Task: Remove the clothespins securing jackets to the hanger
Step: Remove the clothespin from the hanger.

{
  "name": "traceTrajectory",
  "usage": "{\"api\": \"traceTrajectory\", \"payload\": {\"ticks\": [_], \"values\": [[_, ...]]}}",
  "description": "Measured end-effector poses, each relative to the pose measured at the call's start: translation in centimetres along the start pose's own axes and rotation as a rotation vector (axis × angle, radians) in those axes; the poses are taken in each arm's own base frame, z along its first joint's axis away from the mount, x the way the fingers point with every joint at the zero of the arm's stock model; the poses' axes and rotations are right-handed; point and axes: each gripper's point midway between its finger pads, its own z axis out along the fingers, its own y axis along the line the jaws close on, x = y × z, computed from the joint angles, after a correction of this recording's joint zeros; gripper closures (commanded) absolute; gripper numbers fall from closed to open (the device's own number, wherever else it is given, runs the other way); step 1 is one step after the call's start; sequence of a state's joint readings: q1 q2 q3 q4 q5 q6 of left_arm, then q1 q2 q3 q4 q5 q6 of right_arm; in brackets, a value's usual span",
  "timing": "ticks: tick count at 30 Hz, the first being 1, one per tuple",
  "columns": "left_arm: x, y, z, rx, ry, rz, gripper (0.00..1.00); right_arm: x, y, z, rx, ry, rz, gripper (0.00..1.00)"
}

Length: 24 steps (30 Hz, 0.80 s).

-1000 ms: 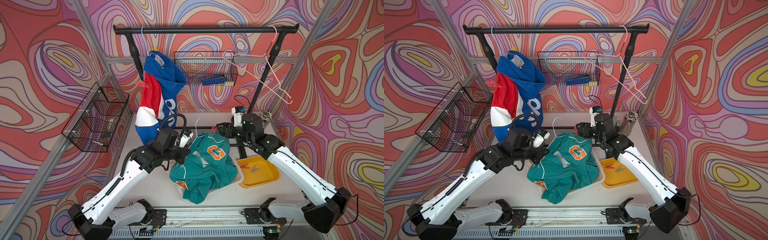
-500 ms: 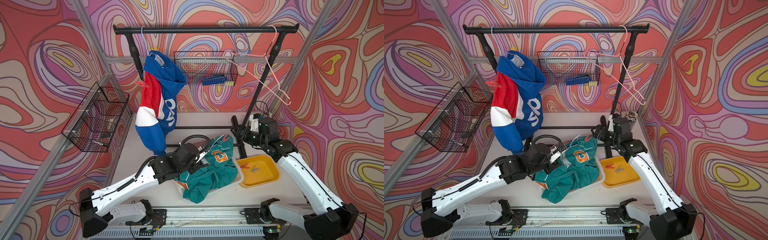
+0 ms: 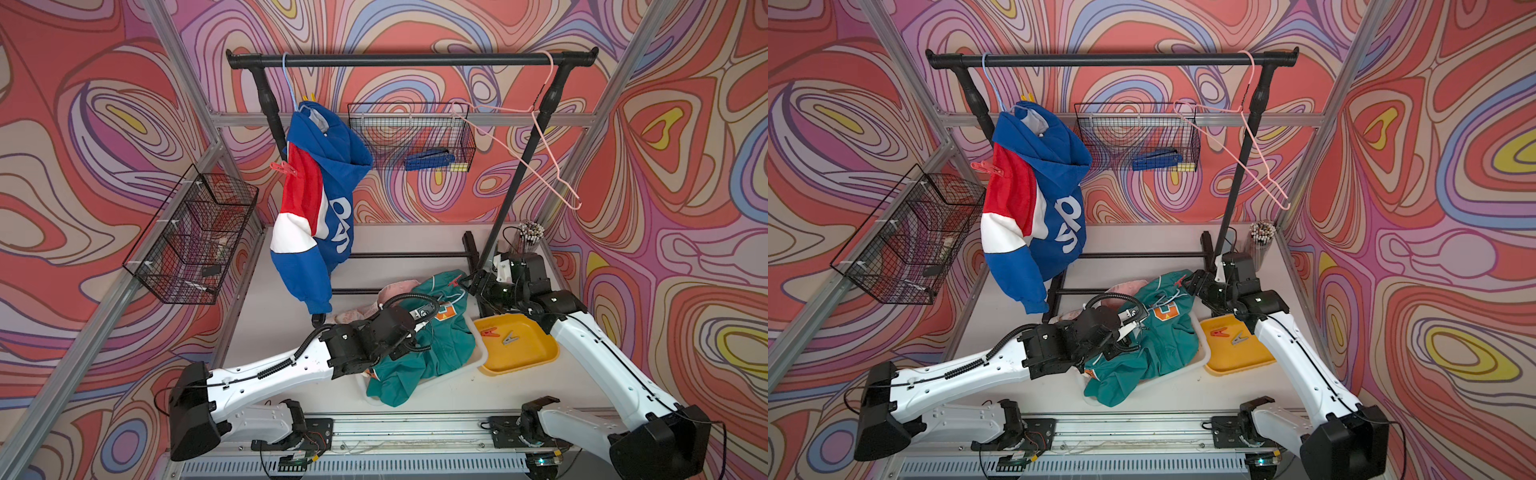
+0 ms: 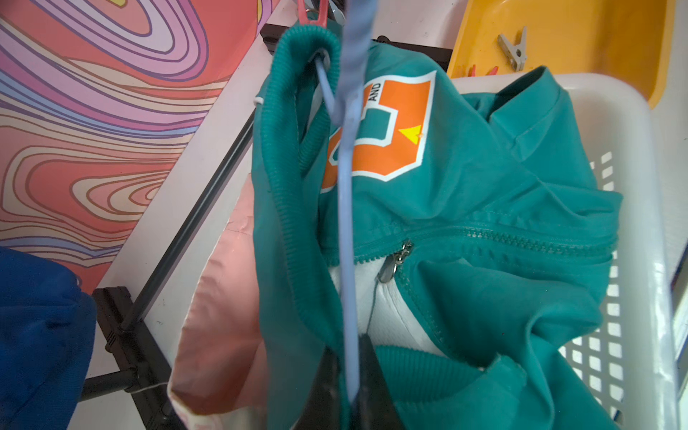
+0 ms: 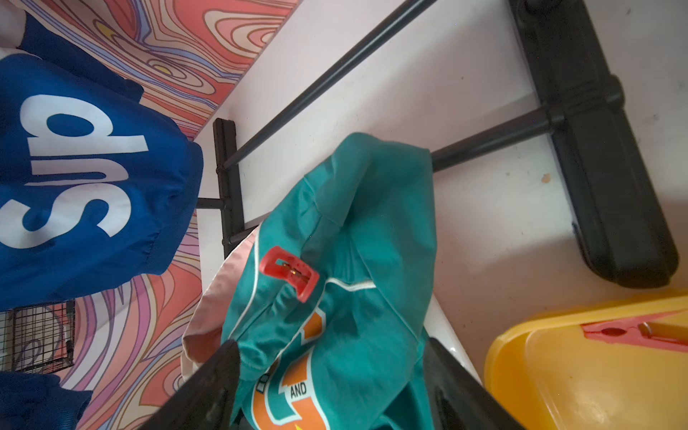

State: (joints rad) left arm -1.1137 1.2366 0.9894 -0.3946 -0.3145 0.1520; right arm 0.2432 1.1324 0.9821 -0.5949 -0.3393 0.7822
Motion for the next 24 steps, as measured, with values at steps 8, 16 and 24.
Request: {"api": "traceTrajectory", "payload": {"ticks": [8, 16, 24], "values": [[0.2, -1.6, 0.8, 0.045, 0.000, 0.001, 1.00, -0.6, 0.0, 0.0, -0.019, -0.014, 0.065, 0.26], [0.4, -2.9, 1.3, 0.075, 0.007, 0.007, 1.00, -0.9, -0.2, 1.6, -0.019, 0.004, 0.107, 0.43], [0.4, -3.3, 1.4, 0.086, 0.008, 0.010, 1.00, -1.2, 0.0, 2.3, -0.038, 0.002, 0.122, 0.60]]}}
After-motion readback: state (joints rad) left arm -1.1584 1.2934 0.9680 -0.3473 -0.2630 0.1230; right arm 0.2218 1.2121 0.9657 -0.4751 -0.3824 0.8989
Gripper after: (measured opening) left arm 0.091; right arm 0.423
